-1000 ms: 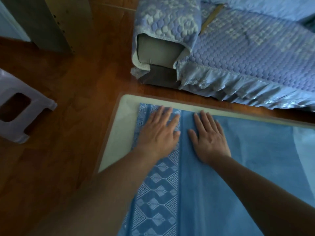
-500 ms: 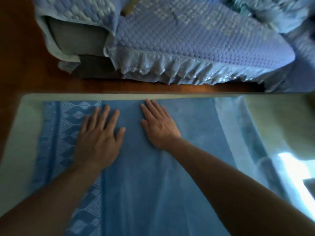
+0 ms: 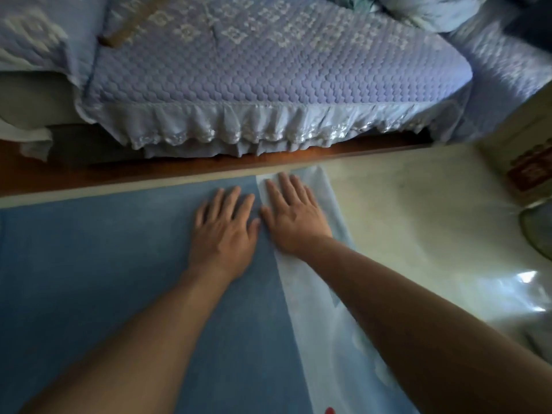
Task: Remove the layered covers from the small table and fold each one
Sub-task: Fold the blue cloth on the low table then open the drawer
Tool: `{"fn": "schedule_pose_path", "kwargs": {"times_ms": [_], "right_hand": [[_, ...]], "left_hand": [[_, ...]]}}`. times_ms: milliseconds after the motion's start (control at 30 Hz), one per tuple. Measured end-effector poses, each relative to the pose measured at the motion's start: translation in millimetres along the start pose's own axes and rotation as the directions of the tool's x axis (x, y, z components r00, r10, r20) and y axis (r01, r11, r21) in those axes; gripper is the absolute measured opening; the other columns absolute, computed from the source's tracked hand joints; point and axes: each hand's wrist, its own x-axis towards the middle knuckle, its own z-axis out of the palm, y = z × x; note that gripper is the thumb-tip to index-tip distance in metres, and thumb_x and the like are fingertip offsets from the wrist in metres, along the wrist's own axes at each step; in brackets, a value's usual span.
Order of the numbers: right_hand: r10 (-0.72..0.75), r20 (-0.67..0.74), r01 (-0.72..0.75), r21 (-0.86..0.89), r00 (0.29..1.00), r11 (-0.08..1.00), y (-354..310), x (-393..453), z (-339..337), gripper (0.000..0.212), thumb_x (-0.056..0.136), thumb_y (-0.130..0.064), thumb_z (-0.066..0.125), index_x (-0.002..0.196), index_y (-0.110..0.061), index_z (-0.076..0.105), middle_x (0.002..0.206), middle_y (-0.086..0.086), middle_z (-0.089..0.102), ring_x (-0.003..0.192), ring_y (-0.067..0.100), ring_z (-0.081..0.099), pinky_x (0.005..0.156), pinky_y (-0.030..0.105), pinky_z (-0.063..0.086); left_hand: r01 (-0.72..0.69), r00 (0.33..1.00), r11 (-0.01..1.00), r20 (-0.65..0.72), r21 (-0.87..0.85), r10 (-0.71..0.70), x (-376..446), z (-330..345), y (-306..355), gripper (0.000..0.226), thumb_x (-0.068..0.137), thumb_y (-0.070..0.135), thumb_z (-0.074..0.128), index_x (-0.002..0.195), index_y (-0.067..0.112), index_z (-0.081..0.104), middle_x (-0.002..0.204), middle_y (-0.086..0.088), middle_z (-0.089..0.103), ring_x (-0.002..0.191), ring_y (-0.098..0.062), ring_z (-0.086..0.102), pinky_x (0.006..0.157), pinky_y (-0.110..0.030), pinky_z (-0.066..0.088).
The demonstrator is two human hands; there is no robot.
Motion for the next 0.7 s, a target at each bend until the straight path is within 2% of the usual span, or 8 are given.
{"fn": "schedule_pose_path", "kwargs": {"times_ms": [100, 200, 233, 300, 333, 400, 567, 700], "right_hand": [[0.010, -0.025, -0.010, -0.008, 1.000, 1.000, 58.6, 4.0, -10.7, 0.073, 0.100, -0.062, 0.017, 0.161, -0.023, 0.006, 0.169, -0.001, -0.003, 0.154, 0.015, -0.009, 0.125, 0.037, -0.005], [0.038, 0.013, -0.038, -0.004, 0.999, 0.999, 90.5, 4.6, -13.6, 0.076, 0.099, -0.064, 0.014, 0.161, -0.022, 0.001, 0.169, -0.001, -0.006, 0.154, 0.016, -0.011, 0.125, 0.039, -0.005], [0.032, 0.010, -0.032, 0.007, 0.999, 0.999, 91.3, 5.9, -14.5, 0.076, 0.099, -0.064, 0.013, 0.161, -0.021, 0.001, 0.169, 0.000, -0.007, 0.154, 0.017, -0.012, 0.125, 0.040, -0.006], [0.021, -0.017, -0.021, -0.002, 1.000, 1.000, 88.3, 6.0, -14.5, 0.075, 0.100, -0.060, 0.014, 0.161, -0.017, 0.002, 0.168, 0.003, -0.008, 0.154, 0.023, -0.014, 0.125, 0.044, -0.007], [0.003, -0.035, -0.003, -0.023, 0.999, 1.000, 88.1, 4.3, -13.1, 0.073, 0.102, -0.055, 0.017, 0.161, -0.014, 0.004, 0.168, 0.005, -0.007, 0.154, 0.025, -0.014, 0.125, 0.045, -0.007], [-0.040, -0.065, 0.038, -0.030, 0.997, 0.999, 94.2, -12.4, -10.0, 0.067, 0.104, -0.044, 0.021, 0.160, -0.009, 0.009, 0.169, 0.008, -0.001, 0.154, 0.027, -0.012, 0.124, 0.046, -0.008], [-0.137, 0.054, 0.134, 0.056, 0.989, 0.989, 109.9, -183.5, 2.6, 0.069, 0.105, -0.052, 0.024, 0.160, -0.010, 0.013, 0.168, 0.007, 0.004, 0.155, 0.026, -0.005, 0.125, 0.048, -0.002], [-0.168, 0.123, 0.172, -0.024, 0.978, 0.985, 123.3, -359.8, 16.4, 0.076, 0.101, -0.059, 0.034, 0.156, -0.006, 0.029, 0.167, 0.010, 0.013, 0.155, 0.030, 0.009, 0.120, 0.052, 0.017]], "left_hand": [[0.067, 0.998, 0.994, -0.002, 0.091, -0.067, -3.4, 8.2, 3.0, 0.065, 0.095, 0.055, 0.028, 0.153, 0.027, 0.041, 0.164, -0.004, 0.032, 0.152, -0.028, 0.026, 0.117, -0.052, 0.023], [0.168, 0.984, 0.981, 0.042, 0.096, -0.172, 12.0, -9.1, 30.8, 0.056, 0.093, 0.042, 0.042, 0.143, 0.017, 0.047, 0.156, -0.011, 0.038, 0.143, -0.035, 0.033, 0.112, -0.052, 0.031], [0.153, 0.987, 0.986, 0.038, 0.072, -0.156, 23.7, -12.3, 46.7, 0.052, 0.093, 0.036, 0.043, 0.139, 0.013, 0.050, 0.151, -0.014, 0.042, 0.138, -0.036, 0.037, 0.111, -0.051, 0.033], [-0.042, 0.999, 0.999, 0.029, 0.018, 0.041, 40.4, -6.0, 74.5, 0.053, 0.095, 0.034, 0.037, 0.142, 0.015, 0.051, 0.153, -0.012, 0.043, 0.139, -0.035, 0.038, 0.113, -0.049, 0.031], [-0.137, 0.990, 0.991, 0.039, 0.001, 0.137, 43.8, 1.3, 85.0, 0.057, 0.097, 0.038, 0.030, 0.149, 0.021, 0.046, 0.159, -0.007, 0.039, 0.146, -0.031, 0.032, 0.117, -0.047, 0.026], [-0.168, 0.984, 0.986, 0.057, 0.021, 0.167, 45.4, 18.9, 94.1, 0.061, 0.099, 0.048, 0.017, 0.156, 0.032, 0.034, 0.167, 0.004, 0.026, 0.154, -0.023, 0.019, 0.122, -0.045, 0.016], [-0.110, 0.989, 0.985, 0.110, 0.136, 0.096, 41.7, 24.0, 100.1, 0.063, 0.101, 0.059, 0.017, 0.159, 0.036, 0.022, 0.170, 0.007, 0.012, 0.156, -0.022, 0.008, 0.123, -0.046, 0.009], [-0.087, 0.983, 0.981, 0.174, 0.176, 0.056, 45.5, 19.1, 105.9, 0.061, 0.104, 0.055, 0.020, 0.161, 0.033, 0.015, 0.171, 0.004, 0.002, 0.157, -0.025, 0.002, 0.125, -0.049, 0.005]]}}
